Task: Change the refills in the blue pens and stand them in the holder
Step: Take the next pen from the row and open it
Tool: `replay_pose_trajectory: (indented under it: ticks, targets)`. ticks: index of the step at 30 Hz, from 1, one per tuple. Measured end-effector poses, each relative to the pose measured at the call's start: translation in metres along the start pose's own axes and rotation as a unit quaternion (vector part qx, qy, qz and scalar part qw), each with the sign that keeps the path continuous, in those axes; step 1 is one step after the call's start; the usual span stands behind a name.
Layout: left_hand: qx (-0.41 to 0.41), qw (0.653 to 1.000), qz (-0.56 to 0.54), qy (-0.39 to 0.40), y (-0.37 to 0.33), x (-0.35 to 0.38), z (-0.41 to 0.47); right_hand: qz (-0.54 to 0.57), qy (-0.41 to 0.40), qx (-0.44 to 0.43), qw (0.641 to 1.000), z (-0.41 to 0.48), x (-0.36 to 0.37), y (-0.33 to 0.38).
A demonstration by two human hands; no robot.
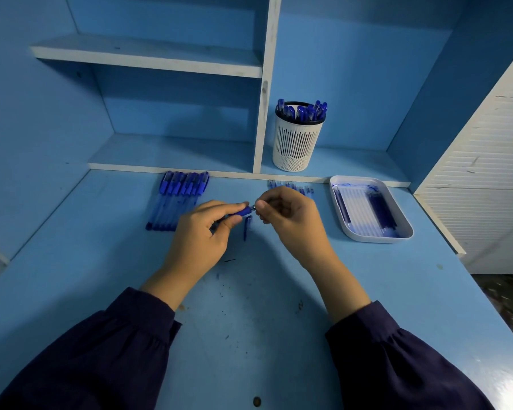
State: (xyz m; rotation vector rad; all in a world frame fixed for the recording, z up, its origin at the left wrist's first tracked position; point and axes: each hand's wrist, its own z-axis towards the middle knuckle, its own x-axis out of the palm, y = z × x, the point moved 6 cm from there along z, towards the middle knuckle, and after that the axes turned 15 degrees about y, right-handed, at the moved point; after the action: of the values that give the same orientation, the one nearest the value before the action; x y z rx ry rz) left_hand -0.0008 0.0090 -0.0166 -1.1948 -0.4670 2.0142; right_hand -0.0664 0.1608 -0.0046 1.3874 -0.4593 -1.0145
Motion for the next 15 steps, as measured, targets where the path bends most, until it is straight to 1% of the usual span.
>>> replay_pose_trajectory:
  ticks: [4, 7, 9, 13, 15]
  targets:
    - [-0.009, 1.0, -0.001, 0.009, 0.0033, 0.0004, -0.0018, -0.029, 0.014, -0.016, 0.999, -0.0018, -0.0003, 0.0017]
    - [-0.007, 1.0, 0.0, 0.008, 0.0034, -0.0005, -0.0021, -0.003, 0.03, -0.023, 0.999, -0.0033, -0.0011, 0.0049]
    - [0.002, 1.0, 0.003, 0.012, 0.0016, -0.0001, -0.0019, 0.023, 0.025, -0.012, 0.999, -0.0039, -0.0026, 0.0037]
    - [0.009, 1.0, 0.005, 0.01, 0.0003, 0.0001, -0.0021, -0.017, 0.028, 0.017, 0.999, -0.0038, -0.0041, -0.0003]
    - [0.011, 1.0, 0.006, 0.01, 0.0007, 0.0002, -0.0024, 0.005, 0.039, 0.013, 0.999, -0.0044, -0.0044, 0.0007]
